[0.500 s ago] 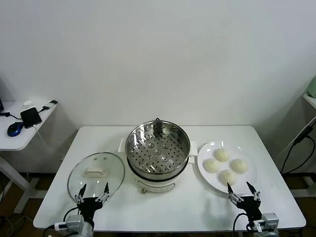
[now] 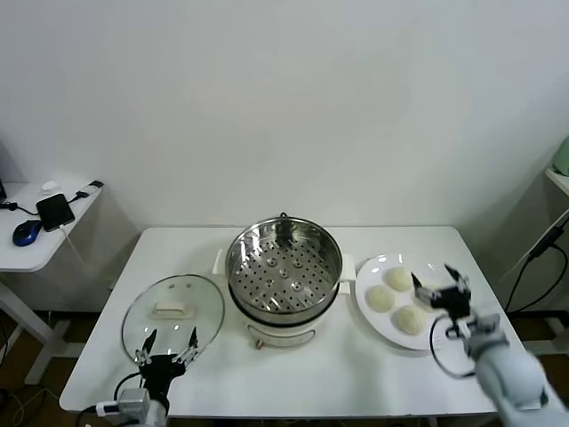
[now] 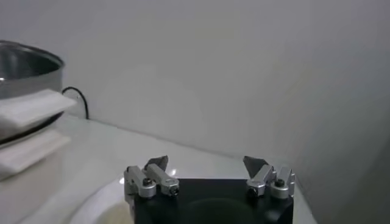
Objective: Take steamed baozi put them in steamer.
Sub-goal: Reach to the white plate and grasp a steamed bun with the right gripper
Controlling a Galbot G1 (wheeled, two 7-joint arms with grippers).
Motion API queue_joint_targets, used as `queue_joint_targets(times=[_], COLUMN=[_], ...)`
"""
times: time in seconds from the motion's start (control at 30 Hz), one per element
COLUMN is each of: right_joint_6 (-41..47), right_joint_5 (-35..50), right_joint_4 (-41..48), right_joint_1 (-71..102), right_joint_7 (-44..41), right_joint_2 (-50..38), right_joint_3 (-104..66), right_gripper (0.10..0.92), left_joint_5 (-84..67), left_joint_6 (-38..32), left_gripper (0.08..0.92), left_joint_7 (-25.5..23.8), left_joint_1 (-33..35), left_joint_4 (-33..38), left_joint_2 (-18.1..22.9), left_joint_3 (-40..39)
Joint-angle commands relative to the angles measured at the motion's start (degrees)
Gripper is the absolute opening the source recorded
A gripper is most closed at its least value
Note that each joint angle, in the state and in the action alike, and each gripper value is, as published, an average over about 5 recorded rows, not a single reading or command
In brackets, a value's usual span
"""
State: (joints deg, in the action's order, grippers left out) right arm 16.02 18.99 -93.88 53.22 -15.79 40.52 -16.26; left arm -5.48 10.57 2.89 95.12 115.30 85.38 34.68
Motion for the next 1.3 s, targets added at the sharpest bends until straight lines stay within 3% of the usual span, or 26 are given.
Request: queue_joint_targets(times=[0.03, 0.2, 0.37, 0.63, 1.3], right_joint_6=[-7.0, -21.8, -24.9, -19.9, -11.9], right_joint_5=[-4.3, -8.4, -9.2, -5.9, -8.9], right_joint_4=[19.3, 32.0, 40.9, 45.5, 57.2], right_joint_1=[-46.2, -76.1, -88.8, -84.0, -64.5], right_joint_7=[-35.7, -54.4, -61.4, -55.0, -46.5], right_joint_2=[-20.1, -14.6, -5.3, 4.6, 16.4], right_joint_3=[42.2, 77.0, 94.5, 96.4, 81.6], right_gripper=[0.823, 0.823, 0.823, 0.823, 0.823], left_joint_5=[-1.1, -1.1, -0.2, -0.1, 0.9], left_joint_6=[-0.4, -0.8, -1.4, -1.8, -2.2], left_gripper=[0.823, 0.823, 0.823, 0.823, 0.823], left_joint_7=[0.1, -0.1, -1.0, -1.3, -1.5], left_joint_1=[0.1, 0.4, 0.5, -0.3, -0.5], left_joint_4=[-0.3, -0.3, -0.6, -1.8, -3.7], left_joint_2=[-1.1, -1.1, -1.0, -0.6, 0.0], left_joint_3=[0.1, 0.0, 0.2, 0.5, 0.1])
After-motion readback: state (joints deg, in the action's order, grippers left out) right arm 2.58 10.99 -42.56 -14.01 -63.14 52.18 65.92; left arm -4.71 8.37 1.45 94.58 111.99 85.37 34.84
